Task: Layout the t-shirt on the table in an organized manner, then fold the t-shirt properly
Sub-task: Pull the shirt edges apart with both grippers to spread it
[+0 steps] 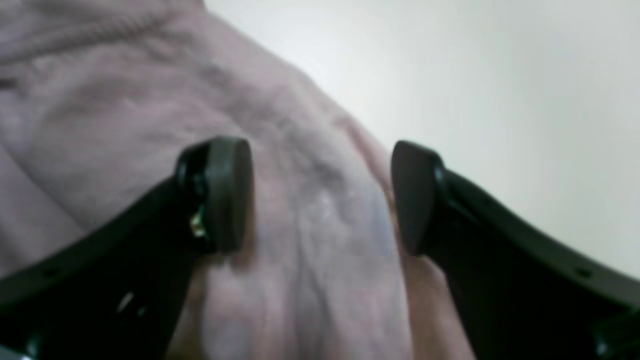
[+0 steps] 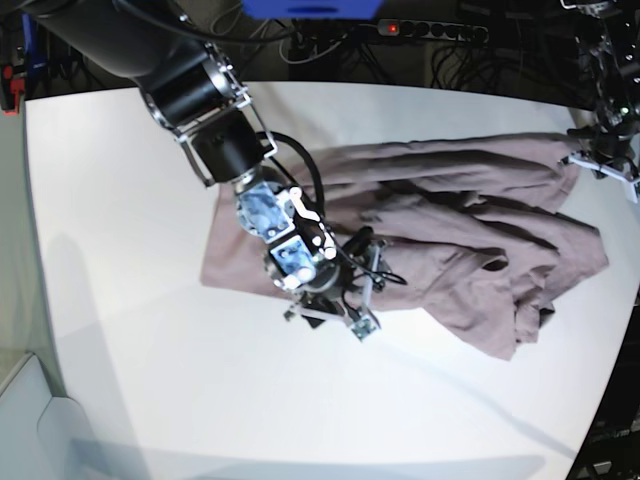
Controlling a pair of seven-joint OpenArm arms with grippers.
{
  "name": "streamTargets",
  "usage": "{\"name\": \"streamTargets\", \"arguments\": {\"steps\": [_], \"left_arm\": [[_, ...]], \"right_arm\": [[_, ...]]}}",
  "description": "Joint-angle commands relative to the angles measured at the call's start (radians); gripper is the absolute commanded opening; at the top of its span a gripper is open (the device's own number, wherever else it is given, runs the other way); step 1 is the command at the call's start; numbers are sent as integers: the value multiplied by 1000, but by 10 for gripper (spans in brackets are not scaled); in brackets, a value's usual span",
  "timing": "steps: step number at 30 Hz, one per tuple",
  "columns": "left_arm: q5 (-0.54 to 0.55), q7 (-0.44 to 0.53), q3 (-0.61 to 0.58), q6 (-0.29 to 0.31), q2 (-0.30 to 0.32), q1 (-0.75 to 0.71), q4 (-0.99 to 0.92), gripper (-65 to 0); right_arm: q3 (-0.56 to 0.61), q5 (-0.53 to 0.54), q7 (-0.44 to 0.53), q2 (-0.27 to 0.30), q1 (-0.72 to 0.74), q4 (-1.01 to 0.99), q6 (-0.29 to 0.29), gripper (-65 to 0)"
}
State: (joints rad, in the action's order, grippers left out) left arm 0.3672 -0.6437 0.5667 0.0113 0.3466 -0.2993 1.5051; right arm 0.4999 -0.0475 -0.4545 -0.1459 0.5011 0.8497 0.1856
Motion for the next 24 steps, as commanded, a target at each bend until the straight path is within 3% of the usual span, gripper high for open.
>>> {"name": "streamTargets", "arguments": {"steps": [1,4,9,10,14,19,24], "left_arm": [[2,20,6,-4,15,9,12,-645],[2,20,-15,-4,15,10,7,-645],[-4,22,-69,-4,15,19,7,-645],[-6,22,-83,-4,15,28,5,-645],[-4,22,-98,-4,15,39,-30,-645],[0,63,-99,-4,13,53,-80,-645],[-6,111,-99,-4,-11,61,-123,-645]], "right_arm": [[-4,1,41,-10,41,3,-1,-223],[-5,1,47,7,43,-28,-1,-308],[-5,1,39,13,46,-22,-1,-624],[-7,1,38,18,47,-19,-2,-650],[-31,5,-16,68,17,135,-4,-650],[-240,1,-97,78,-68,443,-5,-650],[-395,1,-169,76,-129,610,-5,-650]]}}
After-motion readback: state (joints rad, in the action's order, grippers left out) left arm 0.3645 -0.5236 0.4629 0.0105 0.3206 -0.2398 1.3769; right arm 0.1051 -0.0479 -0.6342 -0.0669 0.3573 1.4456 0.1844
